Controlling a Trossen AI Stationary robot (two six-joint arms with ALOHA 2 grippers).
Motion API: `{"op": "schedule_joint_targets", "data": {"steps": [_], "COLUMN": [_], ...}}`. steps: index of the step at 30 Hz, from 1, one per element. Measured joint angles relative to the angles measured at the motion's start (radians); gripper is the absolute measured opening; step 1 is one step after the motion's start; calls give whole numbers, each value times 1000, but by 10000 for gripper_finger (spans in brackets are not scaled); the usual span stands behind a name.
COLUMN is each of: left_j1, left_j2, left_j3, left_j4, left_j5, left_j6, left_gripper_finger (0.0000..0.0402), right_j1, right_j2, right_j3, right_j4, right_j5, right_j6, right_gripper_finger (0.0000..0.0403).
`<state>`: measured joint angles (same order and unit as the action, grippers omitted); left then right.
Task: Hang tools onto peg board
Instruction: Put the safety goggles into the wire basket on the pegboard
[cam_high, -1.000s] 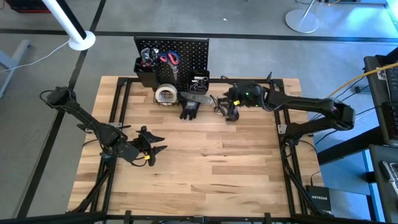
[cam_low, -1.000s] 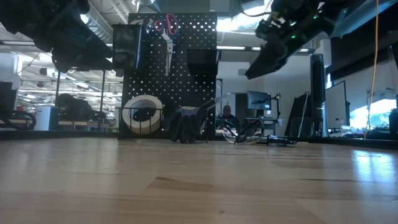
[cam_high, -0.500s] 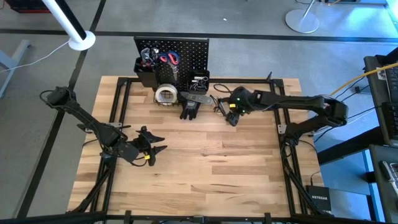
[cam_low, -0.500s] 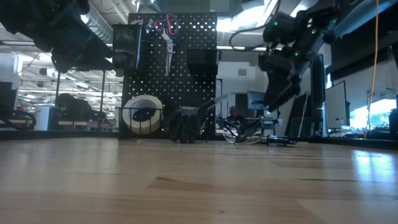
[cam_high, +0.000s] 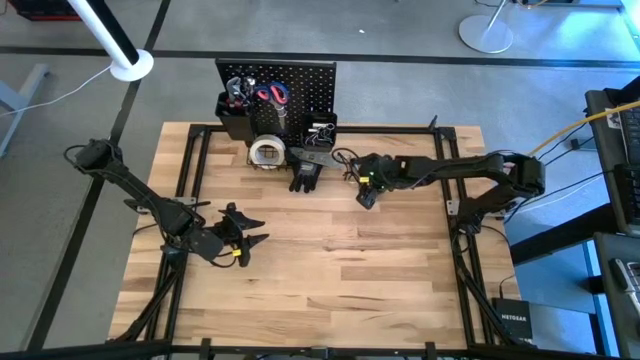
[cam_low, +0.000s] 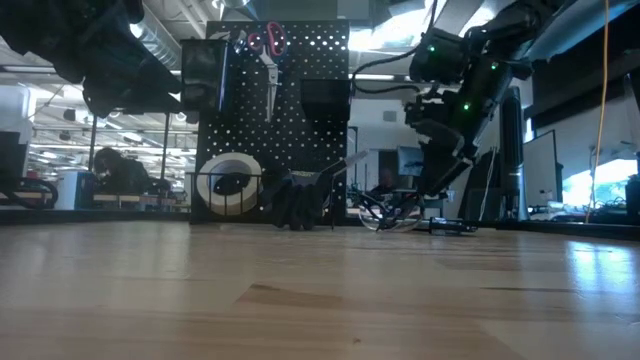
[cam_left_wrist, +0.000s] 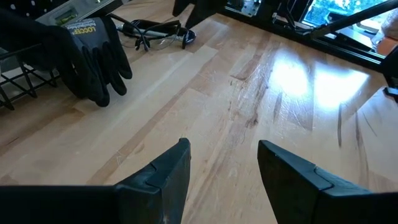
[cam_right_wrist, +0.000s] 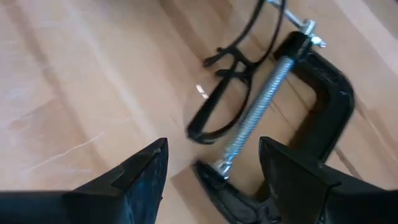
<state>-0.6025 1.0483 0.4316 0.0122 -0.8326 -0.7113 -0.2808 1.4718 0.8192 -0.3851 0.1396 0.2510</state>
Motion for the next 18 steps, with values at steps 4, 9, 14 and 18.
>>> {"op": "schedule_joint_targets", "data": {"steps": [4, 9, 14, 18], "left_j1": [0, 0, 0, 0], "left_j2": [0, 0, 0, 0], "left_j3": [0, 0, 0, 0], "left_j4": [0, 0, -1, -1], "left_j5": [0, 0, 0, 0], "left_j6": [0, 0, 4, 4], "left_gripper_finger": [175, 175, 175, 175], "right_j1": [0, 0, 0, -1], "right_j2": [29, 78, 115, 118], "right_j3": [0, 0, 0, 0], "right_j4": [42, 98, 158, 155], "right_j5": [17, 9, 9, 9], "right_j6": [4, -1, -16, -24], "right_gripper_finger": [252, 252, 229, 170]}}
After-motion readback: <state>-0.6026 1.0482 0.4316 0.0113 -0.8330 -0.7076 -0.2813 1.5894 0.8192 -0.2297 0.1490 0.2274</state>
